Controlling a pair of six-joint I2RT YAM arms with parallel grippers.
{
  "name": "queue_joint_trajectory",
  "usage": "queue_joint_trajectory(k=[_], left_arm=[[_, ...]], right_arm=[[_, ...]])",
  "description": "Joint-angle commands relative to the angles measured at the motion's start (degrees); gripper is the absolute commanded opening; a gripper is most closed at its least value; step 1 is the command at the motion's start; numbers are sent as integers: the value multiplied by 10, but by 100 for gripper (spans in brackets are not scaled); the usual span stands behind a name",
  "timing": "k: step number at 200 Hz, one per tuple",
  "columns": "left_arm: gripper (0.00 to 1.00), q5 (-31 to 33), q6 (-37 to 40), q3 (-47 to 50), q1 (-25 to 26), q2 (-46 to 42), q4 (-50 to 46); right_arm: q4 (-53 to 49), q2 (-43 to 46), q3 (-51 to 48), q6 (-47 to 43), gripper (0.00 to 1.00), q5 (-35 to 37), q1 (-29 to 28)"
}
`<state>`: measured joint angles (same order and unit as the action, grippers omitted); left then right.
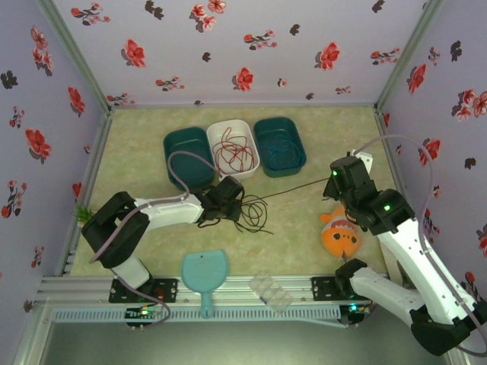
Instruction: Untangle the cables
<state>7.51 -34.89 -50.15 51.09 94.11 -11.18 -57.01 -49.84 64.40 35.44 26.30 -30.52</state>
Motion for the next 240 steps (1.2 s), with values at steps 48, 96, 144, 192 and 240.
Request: queue_joint_trajectory(k=[48, 96, 144, 192, 240], left_arm=[[46, 44, -11, 19, -11, -52, -111], [61, 66, -13, 23, -11, -132, -125], [61, 48, 37, 11, -10, -250, -74], [67, -13, 132, -12, -10, -326, 35], [76, -107, 182, -26, -3, -306, 148]], right_arm=[[49, -31, 82, -67, 0, -3, 8], [65, -71, 144, -93, 0, -74, 8], [99, -101, 186, -98, 0, -163, 7], [145, -130, 222, -89, 0, -232, -2], [180, -168, 260, -90, 0, -251, -32]])
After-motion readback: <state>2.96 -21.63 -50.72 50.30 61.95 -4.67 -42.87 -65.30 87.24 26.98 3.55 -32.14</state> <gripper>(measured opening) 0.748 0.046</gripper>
